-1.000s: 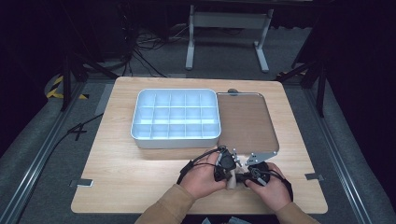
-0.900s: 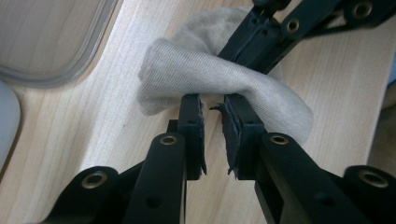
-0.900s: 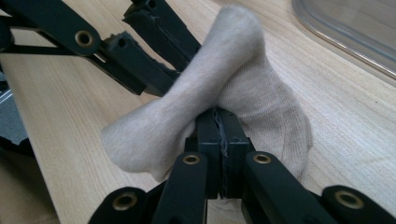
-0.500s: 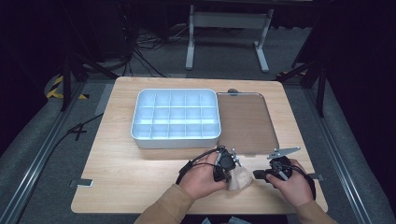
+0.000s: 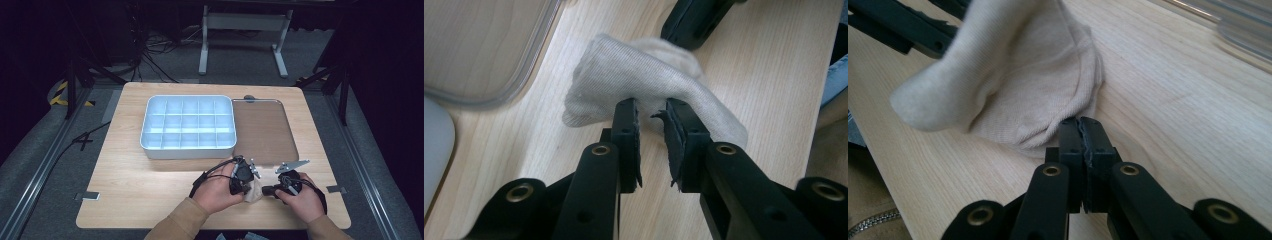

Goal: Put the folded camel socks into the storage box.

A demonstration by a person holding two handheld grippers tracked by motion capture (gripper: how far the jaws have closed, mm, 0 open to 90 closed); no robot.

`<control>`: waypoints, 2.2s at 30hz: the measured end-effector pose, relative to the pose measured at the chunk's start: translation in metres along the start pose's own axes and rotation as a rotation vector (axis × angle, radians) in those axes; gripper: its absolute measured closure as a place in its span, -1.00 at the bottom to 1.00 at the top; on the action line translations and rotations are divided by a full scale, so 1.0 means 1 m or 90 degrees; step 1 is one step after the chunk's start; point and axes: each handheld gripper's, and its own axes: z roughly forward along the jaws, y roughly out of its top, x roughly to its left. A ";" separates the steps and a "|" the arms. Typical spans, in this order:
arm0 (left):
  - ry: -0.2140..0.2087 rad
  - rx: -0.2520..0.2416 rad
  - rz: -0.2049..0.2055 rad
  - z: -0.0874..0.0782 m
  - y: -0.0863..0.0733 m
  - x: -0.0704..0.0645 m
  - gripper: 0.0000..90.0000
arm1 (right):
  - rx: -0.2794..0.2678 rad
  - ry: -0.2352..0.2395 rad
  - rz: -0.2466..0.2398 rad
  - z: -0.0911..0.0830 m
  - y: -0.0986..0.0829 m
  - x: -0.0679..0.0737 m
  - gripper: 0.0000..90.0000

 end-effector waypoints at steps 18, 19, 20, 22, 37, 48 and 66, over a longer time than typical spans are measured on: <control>-0.046 -0.032 0.022 0.023 0.000 0.004 0.32 | -0.005 0.009 -0.002 0.000 0.000 0.001 0.94; -0.046 -0.030 0.024 0.023 0.000 0.005 0.31 | -0.007 0.010 0.001 -0.001 0.000 0.001 0.93; -0.048 -0.033 0.023 0.024 -0.001 0.005 0.30 | -0.009 0.011 0.002 -0.002 0.000 0.000 0.93; -0.055 -0.039 0.027 0.024 -0.004 0.006 0.25 | -0.017 0.010 0.007 -0.007 -0.001 -0.002 0.90; -0.067 -0.042 0.018 0.023 -0.008 0.007 0.11 | -0.088 0.021 0.058 -0.020 0.003 0.005 0.33; -0.064 -0.036 0.026 0.023 -0.007 0.005 0.02 | -0.097 -0.013 0.053 -0.011 0.012 0.015 0.21; -0.065 -0.025 0.032 0.023 -0.010 0.003 -0.07 | -0.055 -0.034 0.055 0.007 0.015 0.015 0.08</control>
